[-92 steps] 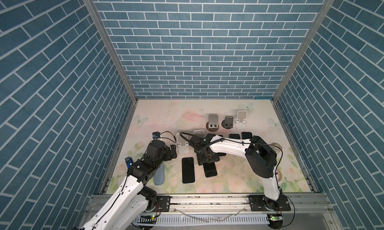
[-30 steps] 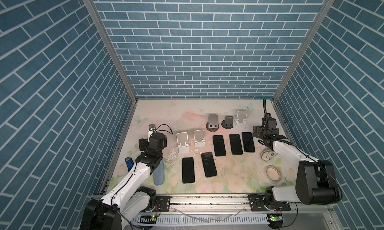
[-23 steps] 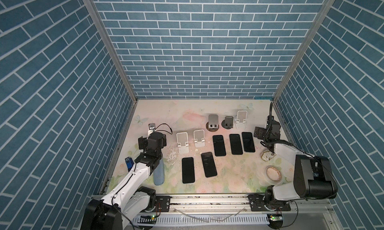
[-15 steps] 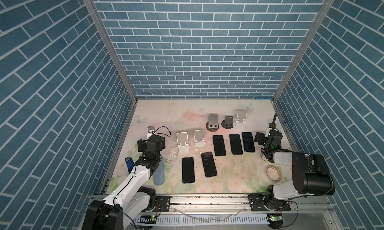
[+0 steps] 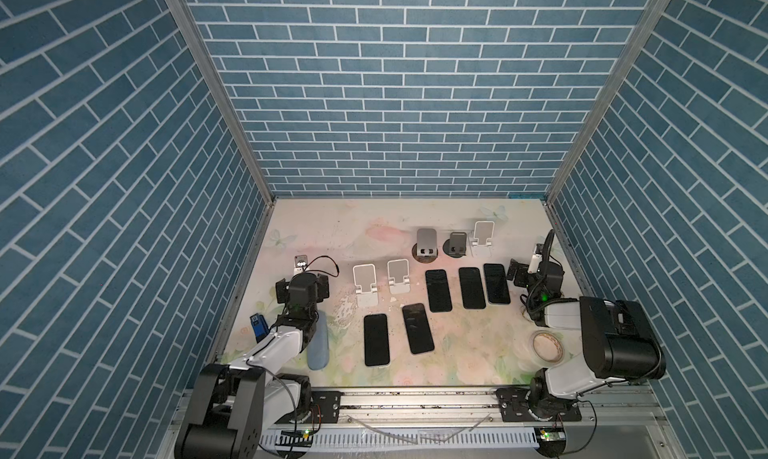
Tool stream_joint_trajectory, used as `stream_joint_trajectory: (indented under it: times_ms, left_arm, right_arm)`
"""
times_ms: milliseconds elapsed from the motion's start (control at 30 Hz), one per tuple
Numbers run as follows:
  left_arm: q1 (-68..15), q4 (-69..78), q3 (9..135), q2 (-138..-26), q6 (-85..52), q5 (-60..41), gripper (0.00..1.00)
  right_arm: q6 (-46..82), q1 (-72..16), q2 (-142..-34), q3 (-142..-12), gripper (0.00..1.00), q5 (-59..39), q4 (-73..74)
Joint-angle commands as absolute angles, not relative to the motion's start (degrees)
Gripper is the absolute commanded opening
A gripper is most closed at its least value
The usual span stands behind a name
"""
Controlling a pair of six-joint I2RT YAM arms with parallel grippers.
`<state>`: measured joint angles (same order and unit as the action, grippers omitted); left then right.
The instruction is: Remove the phone from the phone stand
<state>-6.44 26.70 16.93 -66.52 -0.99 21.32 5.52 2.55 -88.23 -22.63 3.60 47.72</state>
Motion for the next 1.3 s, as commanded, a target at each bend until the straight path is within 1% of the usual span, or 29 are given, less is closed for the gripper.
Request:
stream_joint_trajectory:
  times_ms: [0, 100, 300, 467, 533, 667, 733, 800, 833, 900, 1267]
  left_arm:
    - [-5.21, 40.67, 15.54, -69.29, 0.82, 17.94, 1.00]
    - [-5.01, 47.37, 15.56, -73.30, 1.85, 18.09, 1.00]
    - [-5.01, 42.60, 20.63, -77.25, 2.85, 17.75, 1.00]
    - [-4.57, 55.92, 17.80, -84.48, 3.25, 15.88, 1.00]
    - [-4.57, 57.01, 17.32, -84.92, 3.01, 15.87, 1.00]
    - [-4.48, 56.16, 17.88, -85.55, 2.94, 15.60, 1.00]
    - [-4.48, 58.10, 18.46, -88.40, 2.94, 16.98, 1.00]
    - [-4.48, 53.06, 19.90, -87.22, 2.27, 17.05, 1.00]
    - [-4.48, 55.78, 19.80, -88.31, 2.78, 17.63, 1.00]
    - [-4.48, 52.74, 20.43, -87.45, 2.04, 17.62, 1.00]
    - [-4.39, 52.86, 20.83, -87.94, 2.16, 18.03, 1.00]
  right_arm:
    - [3.48, 2.64, -88.21, -22.23, 0.99, 2.92, 50.04]
    - [3.48, 2.65, -88.19, -22.30, 0.99, 2.92, 50.01]
    - [3.46, 2.64, -88.22, -22.28, 0.99, 2.95, 50.01]
    - [3.47, 2.64, -88.22, -22.28, 0.99, 2.97, 50.01]
    - [3.47, 2.64, -88.20, -22.24, 0.99, 2.95, 49.96]
    - [3.43, 2.66, -88.26, -22.32, 0.99, 2.93, 50.01]
    - [3.45, 2.64, -88.26, -22.28, 0.99, 2.91, 50.00]
    - [3.47, 2.64, -88.22, -22.31, 0.99, 2.90, 50.01]
    - [3.45, 2.64, -88.31, -22.30, 0.99, 2.90, 50.00]
    - [3.43, 2.64, -88.28, -22.35, 0.99, 2.96, 49.99]
    - [3.49, 2.68, -88.31, -22.35, 0.99, 2.95, 49.92]
